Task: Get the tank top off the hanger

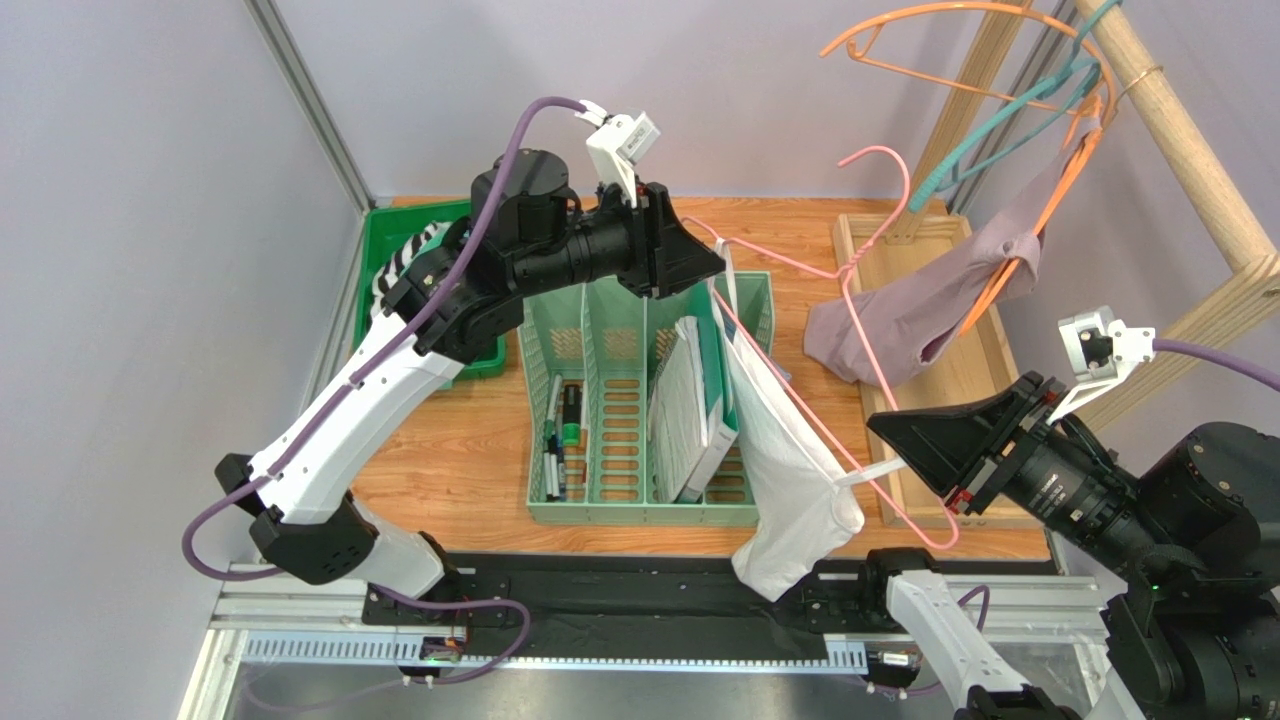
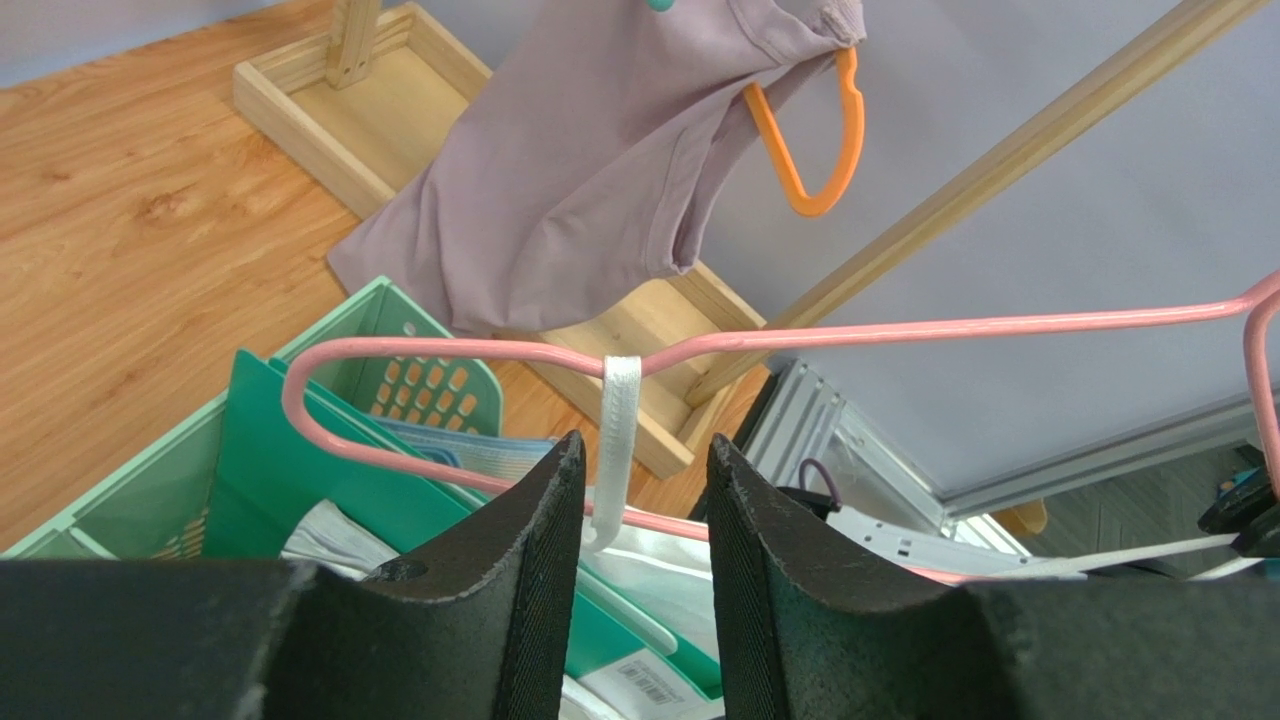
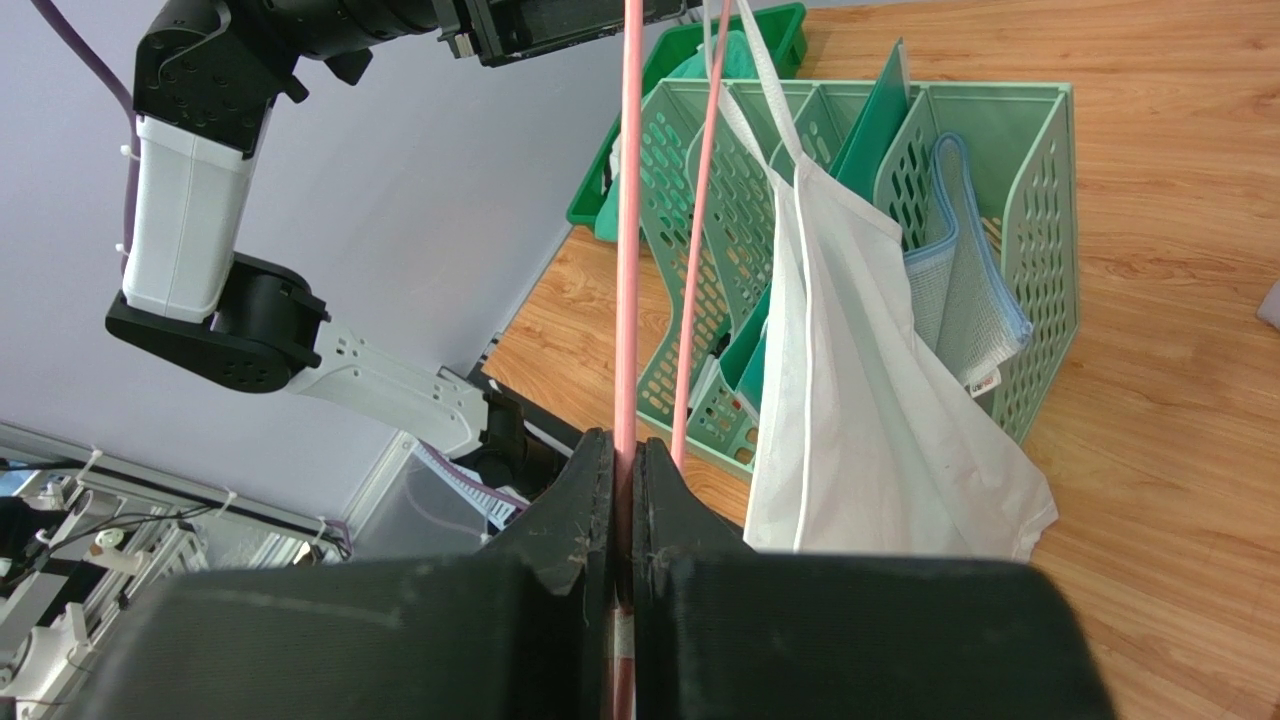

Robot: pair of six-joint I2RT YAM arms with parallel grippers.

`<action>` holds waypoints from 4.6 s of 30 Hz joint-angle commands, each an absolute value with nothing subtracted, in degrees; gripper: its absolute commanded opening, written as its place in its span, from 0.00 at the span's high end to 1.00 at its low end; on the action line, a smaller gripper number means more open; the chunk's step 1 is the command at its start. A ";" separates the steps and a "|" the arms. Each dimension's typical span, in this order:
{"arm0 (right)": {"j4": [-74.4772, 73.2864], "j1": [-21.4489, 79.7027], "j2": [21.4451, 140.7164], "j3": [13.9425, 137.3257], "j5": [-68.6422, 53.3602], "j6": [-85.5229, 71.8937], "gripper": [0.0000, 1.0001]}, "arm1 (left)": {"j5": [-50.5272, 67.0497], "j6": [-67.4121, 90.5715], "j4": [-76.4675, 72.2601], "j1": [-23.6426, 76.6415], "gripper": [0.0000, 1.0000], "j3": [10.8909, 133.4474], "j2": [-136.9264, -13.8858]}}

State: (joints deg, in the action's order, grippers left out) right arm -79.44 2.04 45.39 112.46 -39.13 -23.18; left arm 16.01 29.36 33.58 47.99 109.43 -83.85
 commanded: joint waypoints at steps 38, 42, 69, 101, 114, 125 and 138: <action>-56.10 1.76 37.71 104.33 -33.58 -37.52 1.00 | 28.12 36.04 36.04 38.48 1.00 117.16 -92.01; -55.98 1.76 43.22 107.74 -28.40 -35.78 1.00 | 29.53 35.85 34.54 44.81 1.00 120.40 -94.92; -60.99 3.16 57.91 110.03 -11.08 -29.97 1.00 | 37.52 40.08 30.41 51.23 0.35 133.67 -105.46; -53.44 4.92 46.93 92.55 -27.51 -27.16 1.00 | 18.37 51.41 24.52 55.63 0.36 143.43 -112.84; -57.39 4.92 47.81 94.65 -33.75 -28.38 0.87 | 25.65 55.28 20.40 54.76 1.00 141.07 -112.94; -60.12 4.92 53.70 99.84 -41.56 -34.19 0.67 | 40.33 62.57 11.53 53.44 1.00 138.61 -113.20; -51.77 4.92 49.93 93.44 -49.22 -39.37 0.72 | 52.81 72.42 -5.09 52.82 1.00 135.18 -113.38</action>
State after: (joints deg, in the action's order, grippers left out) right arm -56.01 4.75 51.81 94.63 -45.65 -36.47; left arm 46.63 67.81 5.67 53.17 134.91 -114.04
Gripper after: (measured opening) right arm 0.266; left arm 0.019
